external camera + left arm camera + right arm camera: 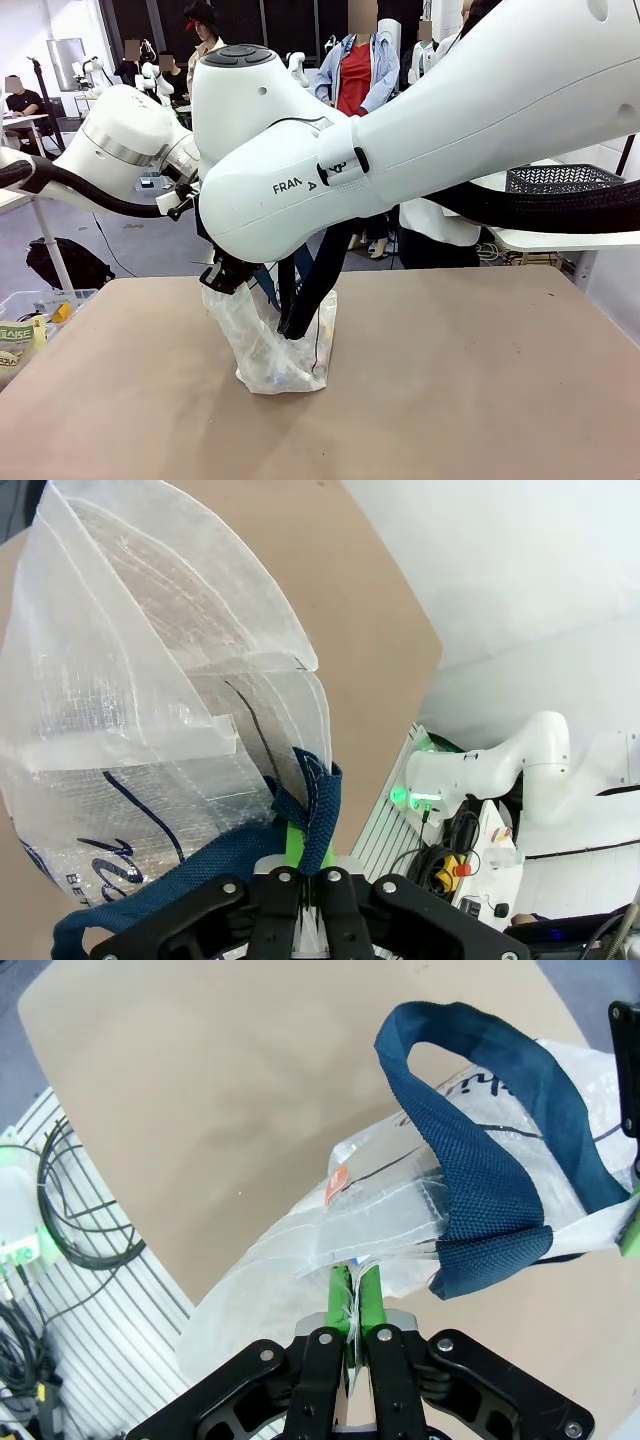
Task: Transfer purchased items from the store into the shopping bag.
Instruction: Move the Reusable shopping bag to the right side of the table.
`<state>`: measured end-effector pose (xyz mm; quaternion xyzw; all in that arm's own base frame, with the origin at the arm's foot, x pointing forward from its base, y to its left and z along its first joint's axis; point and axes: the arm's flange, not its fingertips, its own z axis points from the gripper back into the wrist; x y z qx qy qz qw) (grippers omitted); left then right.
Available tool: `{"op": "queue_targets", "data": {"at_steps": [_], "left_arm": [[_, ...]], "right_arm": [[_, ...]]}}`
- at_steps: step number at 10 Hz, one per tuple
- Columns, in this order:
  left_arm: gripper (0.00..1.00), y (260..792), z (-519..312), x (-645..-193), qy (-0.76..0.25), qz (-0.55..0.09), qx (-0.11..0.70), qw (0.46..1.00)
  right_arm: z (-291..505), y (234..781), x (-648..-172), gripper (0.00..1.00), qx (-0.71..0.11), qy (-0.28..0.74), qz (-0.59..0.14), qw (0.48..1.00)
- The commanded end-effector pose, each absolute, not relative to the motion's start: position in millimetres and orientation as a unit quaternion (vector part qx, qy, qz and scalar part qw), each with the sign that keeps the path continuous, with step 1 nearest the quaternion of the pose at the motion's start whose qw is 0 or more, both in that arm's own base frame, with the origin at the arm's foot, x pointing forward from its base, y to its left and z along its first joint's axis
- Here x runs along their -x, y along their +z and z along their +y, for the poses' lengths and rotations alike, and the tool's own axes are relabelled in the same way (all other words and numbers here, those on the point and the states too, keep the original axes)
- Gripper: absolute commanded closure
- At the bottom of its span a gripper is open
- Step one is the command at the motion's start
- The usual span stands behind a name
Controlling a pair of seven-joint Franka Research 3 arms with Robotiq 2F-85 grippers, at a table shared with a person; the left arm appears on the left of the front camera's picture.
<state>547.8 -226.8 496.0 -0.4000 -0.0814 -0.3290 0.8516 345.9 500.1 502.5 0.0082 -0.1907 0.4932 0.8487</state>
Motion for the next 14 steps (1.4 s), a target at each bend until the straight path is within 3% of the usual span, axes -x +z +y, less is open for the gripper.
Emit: {"op": "queue_targets", "data": {"at_steps": [1, 4, 10, 14], "left_arm": [[1.0, 496.1, -230.4, -544.2, -0.326, -0.076, 0.387, 0.859], [1.0, 495.9, -232.1, -543.9, -0.331, -0.077, 0.386, 0.858], [1.0, 494.4, -229.4, -551.6, -0.343, -0.074, 0.398, 0.848], [1.0, 495.4, -231.4, -552.9, -0.35, -0.073, 0.391, 0.848]], "right_arm": [[502.2, 504.5, -345.1, 0.56, -0.017, 0.486, -0.198, 0.851], [492.8, 522.6, -341.0, 0.0, -0.014, 0.471, -0.213, 0.856], [438.6, 590.7, -334.7, 0.0, -0.018, 0.41, -0.271, 0.871], [300.8, 633.4, -368.5, 0.0, 0.043, 0.237, -0.308, 0.92]]}}
